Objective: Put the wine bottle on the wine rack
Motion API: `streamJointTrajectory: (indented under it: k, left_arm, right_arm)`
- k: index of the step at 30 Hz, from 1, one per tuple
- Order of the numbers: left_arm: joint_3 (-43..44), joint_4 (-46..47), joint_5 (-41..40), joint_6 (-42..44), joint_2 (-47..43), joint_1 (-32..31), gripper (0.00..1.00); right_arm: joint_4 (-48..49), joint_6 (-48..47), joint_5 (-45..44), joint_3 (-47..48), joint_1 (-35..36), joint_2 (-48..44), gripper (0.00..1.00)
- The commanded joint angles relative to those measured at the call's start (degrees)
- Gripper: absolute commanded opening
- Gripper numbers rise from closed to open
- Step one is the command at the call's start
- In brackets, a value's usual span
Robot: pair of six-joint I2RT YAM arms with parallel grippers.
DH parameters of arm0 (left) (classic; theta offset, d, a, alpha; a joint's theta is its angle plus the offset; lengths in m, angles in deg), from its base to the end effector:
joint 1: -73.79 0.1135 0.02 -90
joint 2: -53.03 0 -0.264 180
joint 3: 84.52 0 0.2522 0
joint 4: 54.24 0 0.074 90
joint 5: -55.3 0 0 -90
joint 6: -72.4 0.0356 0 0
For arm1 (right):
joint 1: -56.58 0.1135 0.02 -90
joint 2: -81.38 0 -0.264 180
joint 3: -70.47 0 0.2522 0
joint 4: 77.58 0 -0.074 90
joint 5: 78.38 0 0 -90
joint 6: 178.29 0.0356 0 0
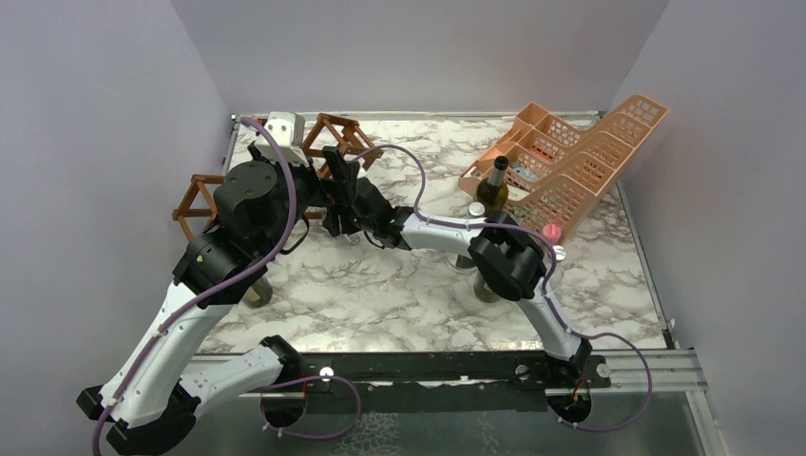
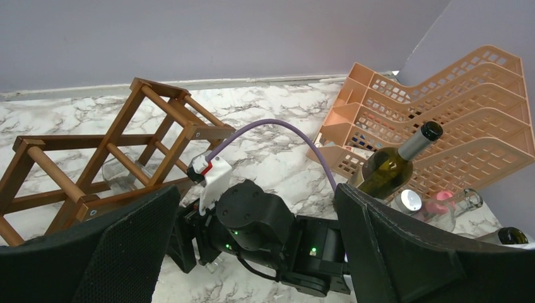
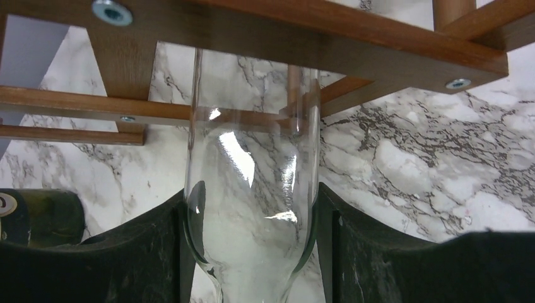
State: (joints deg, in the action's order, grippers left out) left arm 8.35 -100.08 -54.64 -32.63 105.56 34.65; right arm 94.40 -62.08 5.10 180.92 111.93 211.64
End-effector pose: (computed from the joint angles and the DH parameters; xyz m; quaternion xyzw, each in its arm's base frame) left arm 0.1307 -0.0907 0.4760 0.0384 0.7373 -0.1874 0.6479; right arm 0.3016 0.4293 0.1784 -0.1867 0.8349 0.2998 0.4221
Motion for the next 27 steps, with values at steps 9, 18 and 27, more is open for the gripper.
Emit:
streamJointTrajectory:
  k: [9,18,27]
  left_arm:
    - [1.57,-0.83,0.45,0.22,-0.24,-0.04,0.99]
    - [0.87,-1.08,0.0,0.26,-0.59,-0.11,0.99]
    - [0.62,-1.39,-0.69,0.74,-0.81,-0.03,0.99]
  right_arm:
    - [7.72,4.94,7.45,5.13,-2.45,4.22,0.15]
    - [5.81,7.17,5.07,9.89,-3.5,8.17,0.34]
    - [6.95,8.95,2.34,7.96,-4.19,7.29,0.38]
